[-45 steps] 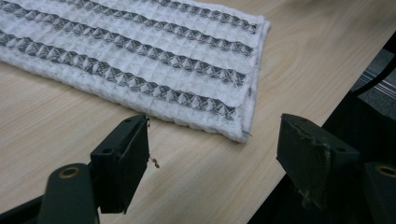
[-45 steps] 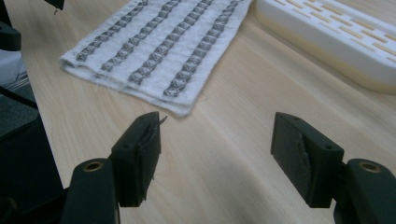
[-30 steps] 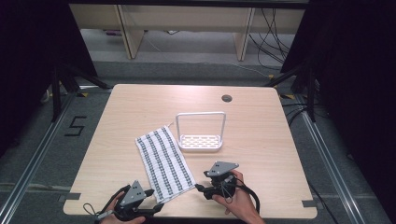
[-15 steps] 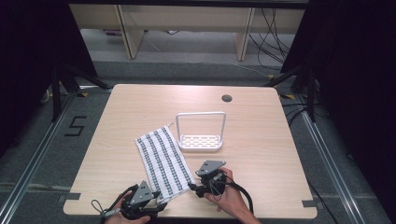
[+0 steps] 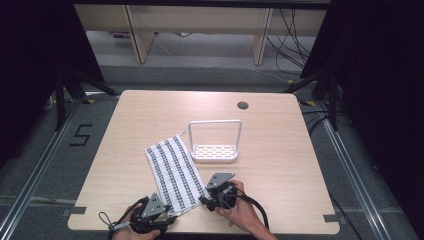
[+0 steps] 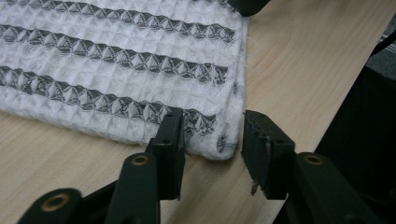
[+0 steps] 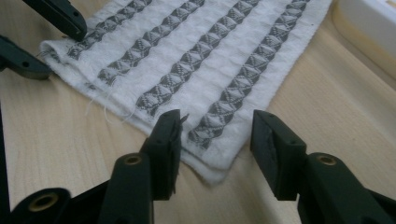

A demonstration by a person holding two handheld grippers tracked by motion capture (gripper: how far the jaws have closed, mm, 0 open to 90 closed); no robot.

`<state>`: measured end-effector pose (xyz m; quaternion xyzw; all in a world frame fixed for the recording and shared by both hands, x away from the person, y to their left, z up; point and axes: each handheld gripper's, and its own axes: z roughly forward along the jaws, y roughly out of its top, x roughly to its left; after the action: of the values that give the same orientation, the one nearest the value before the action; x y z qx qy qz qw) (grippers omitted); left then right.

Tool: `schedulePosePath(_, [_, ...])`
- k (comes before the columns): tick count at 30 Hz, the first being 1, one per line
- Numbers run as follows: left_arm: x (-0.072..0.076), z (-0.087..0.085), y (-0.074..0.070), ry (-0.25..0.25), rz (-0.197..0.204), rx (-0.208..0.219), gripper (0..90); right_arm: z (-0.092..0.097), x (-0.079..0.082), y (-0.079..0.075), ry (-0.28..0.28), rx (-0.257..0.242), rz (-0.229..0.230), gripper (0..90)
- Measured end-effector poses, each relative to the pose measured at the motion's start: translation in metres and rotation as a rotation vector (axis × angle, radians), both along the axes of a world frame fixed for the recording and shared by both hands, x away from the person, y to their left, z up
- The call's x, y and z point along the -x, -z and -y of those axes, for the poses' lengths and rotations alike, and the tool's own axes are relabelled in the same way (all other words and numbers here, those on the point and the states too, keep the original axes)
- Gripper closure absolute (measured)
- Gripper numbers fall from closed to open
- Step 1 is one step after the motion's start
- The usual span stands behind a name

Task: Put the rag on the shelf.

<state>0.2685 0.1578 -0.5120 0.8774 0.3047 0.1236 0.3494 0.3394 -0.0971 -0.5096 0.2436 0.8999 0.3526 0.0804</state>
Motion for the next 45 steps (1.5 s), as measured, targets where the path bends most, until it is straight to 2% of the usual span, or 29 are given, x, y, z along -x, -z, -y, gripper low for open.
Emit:
schedulePosePath(1, [0.000,-0.001,0.000,-0.006,0.003,-0.002,64.4,0.000,0.001,0.000,-0.002,-0.005,-0.008,61.2])
schedulePosePath(3, [-0.001,-0.002,-0.001,0.004,0.015,-0.015,66.7,0.000,0.001,0.000,0.002,-0.003,-0.006,63.2])
schedulePosePath(4, [-0.002,-0.002,-0.001,0.011,0.022,-0.026,69.9,0.000,0.001,0.001,0.007,0.001,0.002,65.9])
schedulePosePath(5, [-0.003,-0.003,-0.001,0.011,0.028,-0.030,78.0,-0.001,0.001,0.001,-0.003,-0.001,0.007,72.7])
schedulePosePath(6, [-0.003,-0.003,-0.001,0.011,0.028,-0.030,79.5,-0.001,0.001,0.001,-0.003,-0.001,0.007,72.7])
schedulePosePath(7, [-0.004,-0.003,-0.001,0.003,0.018,-0.028,81.9,-0.003,0.003,0.001,0.024,-0.010,-0.018,77.3])
schedulePosePath(9, [-0.004,-0.003,-0.001,0.009,0.029,-0.038,83.3,-0.003,0.003,0.001,0.024,-0.012,-0.023,79.7])
schedulePosePath(11, [-0.002,-0.002,-0.002,0.022,0.041,-0.042,85.8,-0.003,0.001,0.001,-0.002,-0.027,-0.023,84.9])
schedulePosePath(14, [-0.001,-0.001,-0.004,0.015,0.051,-0.038,86.3,-0.003,0.002,0.001,0.001,-0.025,-0.017,86.0])
schedulePosePath(15, [0.001,-0.001,-0.006,0.006,0.059,-0.016,86.4,-0.003,0.004,0.000,0.022,-0.049,-0.019,86.6])
schedulePosePath(17, [0.001,-0.002,-0.009,0.018,0.071,-0.027,86.4,-0.002,0.003,-0.003,0.018,-0.051,-0.022,86.7])
schedulePosePath(18, [0.001,-0.002,-0.011,0.023,0.073,-0.028,86.5,-0.002,0.004,-0.005,0.022,-0.074,-0.027,86.8])
schedulePosePath(19, [0.002,-0.002,-0.014,0.019,0.081,-0.002,86.5,0.000,0.003,-0.011,0.002,-0.079,-0.005,86.9])
schedulePosePath(20, [0.002,-0.002,-0.014,0.019,0.081,-0.002,86.5,0.000,0.003,-0.011,0.002,-0.079,-0.005,86.9])
schedulePosePath(23, [0.003,-0.003,-0.020,0.008,0.084,0.044,86.5,0.001,0.005,-0.020,0.009,-0.103,0.002,87.0])
schedulePosePath(26, [0.004,-0.005,-0.032,0.016,0.100,0.065,86.5,0.001,0.006,-0.032,0.007,-0.127,0.015,87.1])
schedulePosePath(28, [0.003,-0.008,-0.044,0.008,0.114,0.092,86.5,0.000,0.006,-0.044,0.003,-0.161,0.035,87.2])
schedulePosePath(29, [0.003,-0.008,-0.044,0.008,0.114,0.092,86.5,0.000,0.006,-0.044,0.003,-0.161,0.035,87.2])
schedulePosePath(32, [0.002,-0.009,-0.058,0.020,0.138,0.098,86.5,-0.002,0.003,-0.060,-0.018,-0.191,0.071,87.2])
schedulePosePath(33, [0.000,-0.011,-0.070,0.027,0.144,0.094,86.5,-0.002,0.001,-0.070,-0.020,-0.210,0.080,87.3])
schedulePosePath(34, [0.000,-0.011,-0.070,0.027,0.144,0.094,86.5,-0.002,0.001,-0.074,-0.010,-0.212,0.082,87.3])
schedulePosePath(35, [-0.002,-0.012,-0.082,0.032,0.151,0.107,86.5,-0.002,0.000,-0.080,-0.022,-0.220,0.086,87.3])
schedulePosePath(37, [-0.005,-0.013,-0.091,0.039,0.141,0.151,86.5,-0.002,-0.002,-0.091,-0.016,-0.238,0.094,87.3])
schedulePosePath(38, [-0.005,-0.013,-0.091,0.039,0.141,0.151,86.4,-0.002,-0.002,-0.091,-0.016,-0.238,0.094,87.3])
schedulePosePath(39, [-0.007,-0.014,-0.097,0.044,0.133,0.165,86.4,-0.001,-0.002,-0.097,-0.005,-0.250,0.062,87.3])
schedulePosePath(40, [-0.009,-0.015,-0.102,0.040,0.126,0.167,86.5,0.000,-0.005,-0.103,-0.023,-0.262,0.078,87.4])
schedulePosePath(41, [-0.013,-0.017,-0.111,0.045,0.123,0.183,86.5,0.002,-0.005,-0.114,-0.016,-0.271,0.080,87.4])
schedulePosePath(42, [-0.013,-0.017,-0.111,0.045,0.123,0.183,86.5,0.002,-0.005,-0.114,-0.016,-0.271,0.080,87.4])
schedulePosePath(45, [-0.019,-0.018,-0.140,0.075,0.127,0.209,86.5,0.005,-0.008,-0.135,-0.035,-0.307,0.085,87.4])
